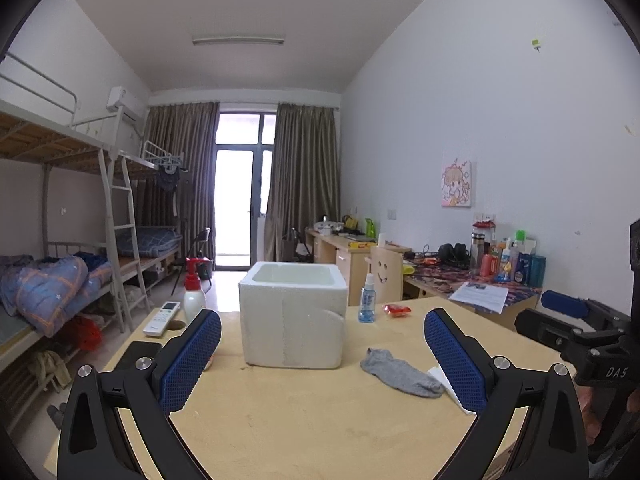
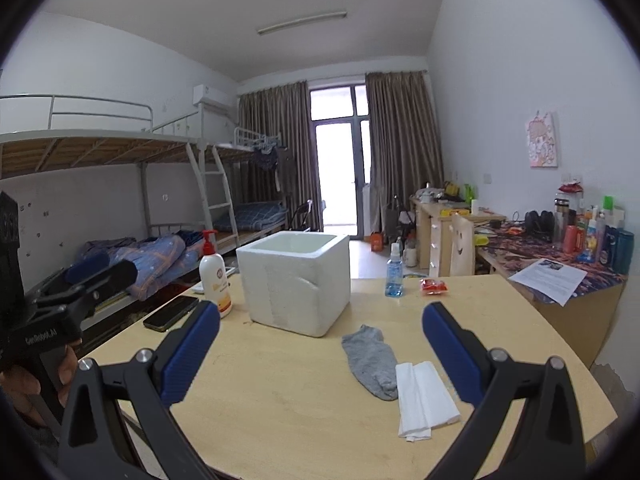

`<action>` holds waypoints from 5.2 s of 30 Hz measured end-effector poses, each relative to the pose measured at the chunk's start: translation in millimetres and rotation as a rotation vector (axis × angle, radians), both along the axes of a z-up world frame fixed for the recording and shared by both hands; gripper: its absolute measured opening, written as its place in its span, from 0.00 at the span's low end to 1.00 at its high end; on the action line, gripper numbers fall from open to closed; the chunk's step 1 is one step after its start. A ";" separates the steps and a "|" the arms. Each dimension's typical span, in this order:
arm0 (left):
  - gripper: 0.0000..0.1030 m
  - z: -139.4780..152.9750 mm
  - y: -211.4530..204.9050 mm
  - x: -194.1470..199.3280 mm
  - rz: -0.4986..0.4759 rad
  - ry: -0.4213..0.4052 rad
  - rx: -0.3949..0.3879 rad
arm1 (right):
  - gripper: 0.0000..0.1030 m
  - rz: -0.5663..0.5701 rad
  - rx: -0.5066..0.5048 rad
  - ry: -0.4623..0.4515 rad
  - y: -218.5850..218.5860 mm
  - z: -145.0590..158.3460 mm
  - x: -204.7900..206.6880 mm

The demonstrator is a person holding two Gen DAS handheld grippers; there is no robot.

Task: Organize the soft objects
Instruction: 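Withdraw both tools from the box back toward the tissue and sock, then grasp the folded white tissue with the right tool, then grasp the grey sock with the left tool while the right tool holds the tissue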

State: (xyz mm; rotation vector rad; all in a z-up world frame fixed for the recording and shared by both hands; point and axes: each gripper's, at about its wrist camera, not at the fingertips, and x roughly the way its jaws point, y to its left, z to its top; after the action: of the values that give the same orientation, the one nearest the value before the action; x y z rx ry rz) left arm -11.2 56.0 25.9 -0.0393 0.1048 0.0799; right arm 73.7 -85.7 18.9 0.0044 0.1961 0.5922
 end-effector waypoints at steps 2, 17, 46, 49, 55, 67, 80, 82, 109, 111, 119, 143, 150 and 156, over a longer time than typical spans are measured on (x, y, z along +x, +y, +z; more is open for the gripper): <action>0.99 -7.3 2.2 2.1 -0.005 0.006 -0.007 | 0.99 0.003 -0.002 0.003 -0.1 -5.7 -0.2; 0.99 -49.3 9.6 11.6 0.029 0.058 -0.040 | 0.99 -0.084 -0.015 0.046 -7.9 -51.8 7.7; 0.99 -62.7 -12.3 46.5 -0.029 0.134 -0.017 | 0.99 -0.176 -0.070 0.108 -27.4 -78.3 27.8; 0.99 -60.4 -21.9 56.8 -0.066 0.142 -0.008 | 0.99 -0.211 -0.066 0.107 -37.0 -77.1 31.6; 0.99 -50.3 -33.6 72.9 -0.126 0.150 0.006 | 0.99 -0.271 -0.024 0.165 -59.8 -72.5 49.3; 0.99 -49.7 -36.7 112.6 -0.165 0.215 0.007 | 0.99 -0.289 -0.031 0.205 -65.0 -77.3 72.9; 0.99 -56.9 -27.7 145.9 -0.157 0.288 -0.024 | 0.99 -0.210 -0.107 0.292 -51.2 -93.5 98.0; 0.99 -57.5 -28.1 150.0 -0.165 0.301 -0.025 | 0.94 -0.189 -0.133 0.301 -45.6 -96.6 100.2; 0.99 -74.2 -62.7 205.8 -0.245 0.459 -0.035 | 0.23 -0.165 -0.269 0.500 -34.6 -134.3 132.1; 0.99 -76.9 -70.2 210.3 -0.261 0.472 -0.021 | 0.16 -0.182 -0.266 0.496 -38.7 -134.4 132.5; 0.99 -93.0 -93.6 233.1 -0.310 0.561 0.007 | 0.13 -0.199 -0.204 0.506 -60.5 -134.4 131.1; 0.80 -125.5 -103.7 277.6 -0.239 0.751 0.033 | 0.13 -0.189 -0.173 0.503 -67.8 -135.0 130.8; 0.73 -132.0 -103.1 279.3 -0.216 0.783 0.046 | 0.13 -0.187 -0.183 0.496 -67.1 -136.0 130.4; 0.52 -130.6 -105.9 279.9 -0.219 0.783 0.066 | 0.13 -0.186 -0.191 0.501 -67.0 -135.2 129.8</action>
State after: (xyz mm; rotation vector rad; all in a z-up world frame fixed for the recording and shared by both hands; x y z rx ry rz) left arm 268.7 -49.9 -104.7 0.0725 0.8872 -0.1255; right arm 203.5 -152.6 -116.3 -0.0134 0.7308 0.3761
